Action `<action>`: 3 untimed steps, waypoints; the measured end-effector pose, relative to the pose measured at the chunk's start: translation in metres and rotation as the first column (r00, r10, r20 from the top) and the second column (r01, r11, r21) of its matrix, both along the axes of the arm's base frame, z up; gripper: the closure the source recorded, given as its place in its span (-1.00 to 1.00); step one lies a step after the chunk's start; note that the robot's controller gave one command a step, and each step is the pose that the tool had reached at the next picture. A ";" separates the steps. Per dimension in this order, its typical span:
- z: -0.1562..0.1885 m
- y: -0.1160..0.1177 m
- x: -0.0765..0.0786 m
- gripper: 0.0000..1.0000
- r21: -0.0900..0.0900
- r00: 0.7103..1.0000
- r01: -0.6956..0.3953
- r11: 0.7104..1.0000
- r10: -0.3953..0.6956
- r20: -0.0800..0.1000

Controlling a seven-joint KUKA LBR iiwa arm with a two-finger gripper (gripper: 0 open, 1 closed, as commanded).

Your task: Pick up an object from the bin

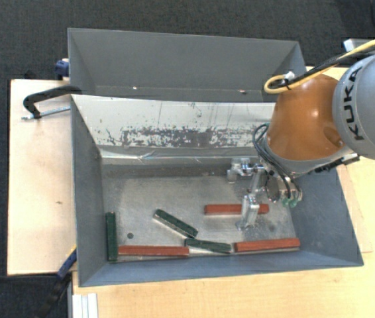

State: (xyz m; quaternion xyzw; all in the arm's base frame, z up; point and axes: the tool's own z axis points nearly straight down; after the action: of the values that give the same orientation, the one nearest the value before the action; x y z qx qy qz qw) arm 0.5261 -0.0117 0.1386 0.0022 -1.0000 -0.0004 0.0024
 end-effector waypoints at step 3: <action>-0.079 -0.009 0.012 -1.00 0.000 0.999 0.041 0.999 -0.041 0.002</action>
Offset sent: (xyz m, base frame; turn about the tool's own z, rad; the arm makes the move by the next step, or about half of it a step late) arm 0.0135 -0.0066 0.0008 0.1150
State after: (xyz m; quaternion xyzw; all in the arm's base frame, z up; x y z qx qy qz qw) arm 0.5381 -0.0208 0.0592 -0.0185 -0.9998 -0.0004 0.0013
